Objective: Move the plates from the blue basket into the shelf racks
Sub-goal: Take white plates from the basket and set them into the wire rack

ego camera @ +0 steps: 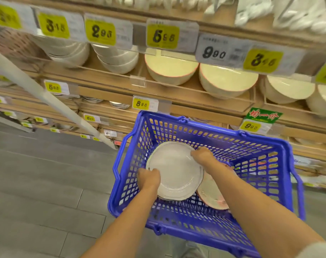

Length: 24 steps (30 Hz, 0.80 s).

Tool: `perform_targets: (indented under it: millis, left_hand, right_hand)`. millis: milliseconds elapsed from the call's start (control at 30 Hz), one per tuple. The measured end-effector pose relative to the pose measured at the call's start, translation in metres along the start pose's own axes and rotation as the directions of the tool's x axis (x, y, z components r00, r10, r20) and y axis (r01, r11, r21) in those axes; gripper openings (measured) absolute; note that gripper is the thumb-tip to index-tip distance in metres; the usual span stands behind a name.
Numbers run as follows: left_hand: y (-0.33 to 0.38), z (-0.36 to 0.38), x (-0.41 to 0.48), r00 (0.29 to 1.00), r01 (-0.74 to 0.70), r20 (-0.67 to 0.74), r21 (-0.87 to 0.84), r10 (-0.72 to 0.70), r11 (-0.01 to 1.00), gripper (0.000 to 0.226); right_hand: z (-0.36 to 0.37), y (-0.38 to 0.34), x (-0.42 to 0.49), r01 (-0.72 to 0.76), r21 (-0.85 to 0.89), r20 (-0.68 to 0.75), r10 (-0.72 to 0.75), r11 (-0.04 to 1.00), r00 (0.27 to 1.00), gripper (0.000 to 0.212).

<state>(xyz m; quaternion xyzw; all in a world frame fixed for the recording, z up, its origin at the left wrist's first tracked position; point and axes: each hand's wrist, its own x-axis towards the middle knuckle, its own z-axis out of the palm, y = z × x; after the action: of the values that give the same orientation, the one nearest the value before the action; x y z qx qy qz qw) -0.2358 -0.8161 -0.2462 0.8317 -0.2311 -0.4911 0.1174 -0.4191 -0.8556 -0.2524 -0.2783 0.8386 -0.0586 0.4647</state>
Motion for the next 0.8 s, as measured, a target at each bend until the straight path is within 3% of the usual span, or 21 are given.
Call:
perform_targets:
  millis: [267,433,567,800]
  left_hand:
    - [0.033,-0.035,-0.064,0.981,-0.191,-0.016,-0.136,0.191,0.972,0.033]
    - [0.046,-0.061,-0.106,0.956,-0.26,0.053,-0.313,0.29,0.914,0.035]
    - [0.048,-0.084,-0.128,0.925,-0.286,0.123,-0.398,0.36,0.872,0.027]
    - [0.077,-0.115,-0.158,0.829,-0.465,0.142,-0.364,0.541,0.807,0.022]
  right_hand:
    - [-0.054,-0.005,-0.058,0.143,0.094,0.029,-0.146,0.985,0.989,0.028]
    - [-0.089,-0.016,-0.104,0.268,0.133,0.026,-0.274,0.954,0.961,0.025]
    - [-0.11,-0.018,-0.138,0.274,0.235,0.012,-0.285,0.932,0.959,0.025]
    - [-0.123,-0.015,-0.186,0.315,0.41,-0.067,-0.316,0.856,0.946,0.028]
